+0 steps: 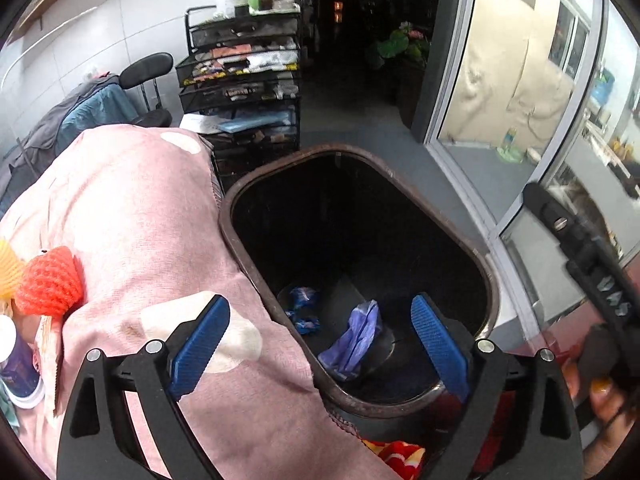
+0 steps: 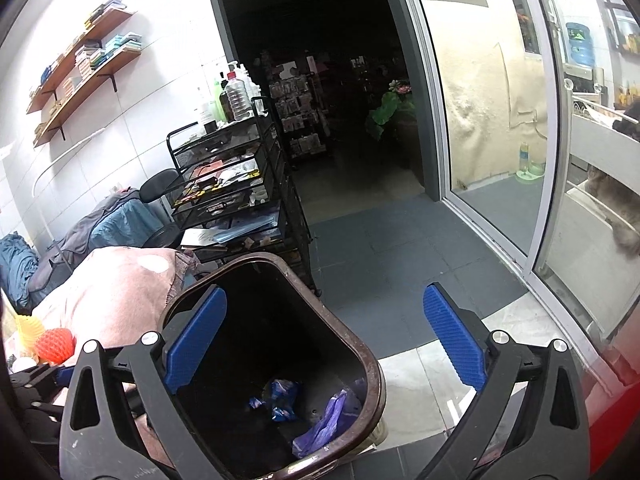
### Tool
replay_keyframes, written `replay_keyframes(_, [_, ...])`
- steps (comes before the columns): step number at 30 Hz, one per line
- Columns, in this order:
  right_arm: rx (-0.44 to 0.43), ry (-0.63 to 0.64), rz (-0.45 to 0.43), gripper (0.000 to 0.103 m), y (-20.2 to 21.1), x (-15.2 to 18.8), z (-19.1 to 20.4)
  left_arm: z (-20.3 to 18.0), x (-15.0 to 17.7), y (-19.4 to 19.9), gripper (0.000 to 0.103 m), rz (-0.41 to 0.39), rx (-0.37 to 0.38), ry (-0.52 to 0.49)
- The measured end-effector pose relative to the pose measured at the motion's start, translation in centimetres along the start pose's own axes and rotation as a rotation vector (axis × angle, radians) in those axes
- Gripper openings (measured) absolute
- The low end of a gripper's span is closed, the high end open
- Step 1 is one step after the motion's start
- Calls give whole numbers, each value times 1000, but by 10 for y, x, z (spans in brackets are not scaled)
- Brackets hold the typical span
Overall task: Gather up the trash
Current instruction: 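Lower the blue wrapper into the black bin and open the left gripper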
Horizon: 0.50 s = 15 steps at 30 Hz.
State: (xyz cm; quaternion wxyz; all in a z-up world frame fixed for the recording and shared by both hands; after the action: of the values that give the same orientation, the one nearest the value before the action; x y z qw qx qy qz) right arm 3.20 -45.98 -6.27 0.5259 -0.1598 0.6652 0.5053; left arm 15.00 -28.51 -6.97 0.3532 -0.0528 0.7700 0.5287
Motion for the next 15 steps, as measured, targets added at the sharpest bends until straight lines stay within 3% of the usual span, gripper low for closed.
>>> replay_keyframes(15, [-156,75,-30,97,5,-1,37,40,19,77,97,-234,7,79])
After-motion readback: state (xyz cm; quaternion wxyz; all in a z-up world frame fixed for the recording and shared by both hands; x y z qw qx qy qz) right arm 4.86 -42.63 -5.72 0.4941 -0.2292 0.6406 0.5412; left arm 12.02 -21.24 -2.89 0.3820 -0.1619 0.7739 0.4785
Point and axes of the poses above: each gripper's, at about its wrist camera, not at the fingertips, and y roughly against the way its jaws point, z to its left, x to its underside, the point moved 3 cm from there along -y, roughly the way its jaws point, and after that the axes turned 14 degrees about y, right-handed, at the moved point
